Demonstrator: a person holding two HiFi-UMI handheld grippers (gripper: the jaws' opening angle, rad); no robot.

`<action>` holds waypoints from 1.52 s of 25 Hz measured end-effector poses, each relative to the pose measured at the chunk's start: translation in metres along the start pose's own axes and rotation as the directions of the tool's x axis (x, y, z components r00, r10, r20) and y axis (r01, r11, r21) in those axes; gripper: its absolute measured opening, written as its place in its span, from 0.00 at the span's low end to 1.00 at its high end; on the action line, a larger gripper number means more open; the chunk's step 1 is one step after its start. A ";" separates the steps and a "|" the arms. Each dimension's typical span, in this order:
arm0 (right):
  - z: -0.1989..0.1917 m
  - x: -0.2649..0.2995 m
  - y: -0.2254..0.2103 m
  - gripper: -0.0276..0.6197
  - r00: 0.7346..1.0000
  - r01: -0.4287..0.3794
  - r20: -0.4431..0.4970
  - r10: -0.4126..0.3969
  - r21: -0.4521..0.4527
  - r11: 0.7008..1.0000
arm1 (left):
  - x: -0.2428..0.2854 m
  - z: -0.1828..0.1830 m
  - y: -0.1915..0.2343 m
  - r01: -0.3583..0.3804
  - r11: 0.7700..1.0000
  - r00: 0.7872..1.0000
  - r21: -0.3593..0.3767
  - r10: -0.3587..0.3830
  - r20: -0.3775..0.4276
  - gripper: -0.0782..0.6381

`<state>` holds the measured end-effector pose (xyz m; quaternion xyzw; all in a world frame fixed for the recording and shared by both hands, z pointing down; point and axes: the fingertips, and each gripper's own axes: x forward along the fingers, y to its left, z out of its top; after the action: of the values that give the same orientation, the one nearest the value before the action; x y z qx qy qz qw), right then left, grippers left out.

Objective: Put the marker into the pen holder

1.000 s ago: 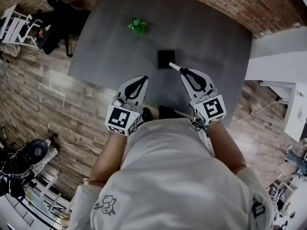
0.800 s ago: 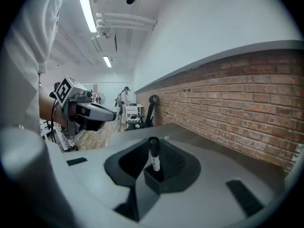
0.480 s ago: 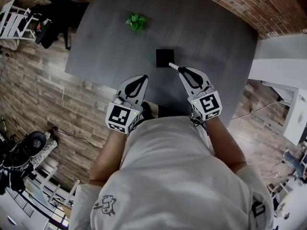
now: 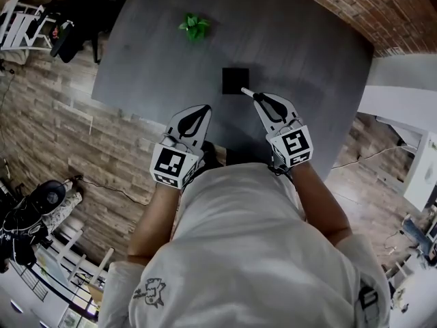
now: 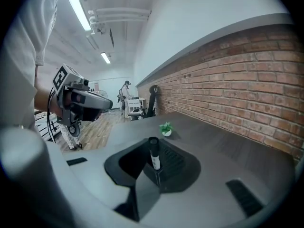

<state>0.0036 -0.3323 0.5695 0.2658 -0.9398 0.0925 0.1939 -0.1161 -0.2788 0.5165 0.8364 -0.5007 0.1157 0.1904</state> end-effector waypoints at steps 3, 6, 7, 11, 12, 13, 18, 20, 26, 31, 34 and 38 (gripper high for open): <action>-0.007 0.003 -0.001 0.16 1.000 -0.004 -0.017 0.004 0.008 1.000 | 0.001 -0.002 0.000 -0.001 1.000 1.000 -0.005 0.001 -0.002 0.12; -0.011 0.003 -0.002 0.16 1.000 -0.004 -0.030 0.004 0.012 1.000 | 0.001 -0.003 -0.002 -0.001 1.000 1.000 -0.006 0.001 -0.005 0.12; -0.010 0.003 -0.003 0.16 1.000 0.000 -0.028 0.000 0.013 1.000 | 0.000 -0.003 -0.002 -0.002 1.000 1.000 -0.006 0.002 -0.004 0.12; -0.006 0.002 -0.004 0.22 1.000 0.015 -0.019 -0.014 0.016 1.000 | -0.005 -0.002 -0.002 -0.007 1.000 1.000 -0.003 0.007 -0.001 0.12; -0.005 0.002 -0.003 0.23 1.000 0.015 -0.017 -0.015 0.017 1.000 | -0.006 -0.001 -0.003 -0.007 1.000 1.000 -0.001 0.007 -0.001 0.12; -0.003 0.002 -0.003 0.23 1.000 0.015 -0.014 -0.014 0.017 1.000 | -0.007 0.000 -0.003 -0.007 1.000 1.000 0.001 0.007 0.000 0.12; 0.002 -0.002 0.007 0.23 1.000 0.007 0.000 -0.007 0.006 1.000 | -0.017 0.001 -0.004 -0.011 1.000 1.000 0.011 0.011 0.010 0.12; 0.007 -0.005 0.013 0.23 1.000 0.006 0.009 -0.006 0.000 1.000 | -0.023 0.002 -0.006 -0.012 1.000 1.000 0.016 0.011 0.014 0.12; 0.029 -0.017 0.029 0.23 0.998 0.024 0.056 -0.022 -0.027 0.999 | -0.047 0.009 -0.009 -0.014 0.999 0.999 0.042 0.012 0.045 0.12; 0.052 -0.030 0.052 0.22 0.994 0.046 0.100 -0.040 -0.055 0.997 | -0.068 0.017 -0.012 -0.004 0.998 0.997 0.070 -0.001 0.078 0.12; 0.066 -0.039 0.069 0.21 0.990 0.063 0.131 -0.053 -0.079 0.995 | -0.082 0.023 -0.014 0.005 0.996 0.994 0.088 -0.015 0.106 0.12; 0.073 -0.052 0.091 0.17 0.986 0.090 0.150 -0.074 -0.103 0.991 | -0.104 0.030 -0.020 0.023 0.993 0.989 0.116 -0.039 0.143 0.12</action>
<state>-0.0273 -0.2517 0.4756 0.2991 -0.9434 0.0130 0.1427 -0.1477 -0.2011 0.4459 0.8598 -0.4928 0.0801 0.1074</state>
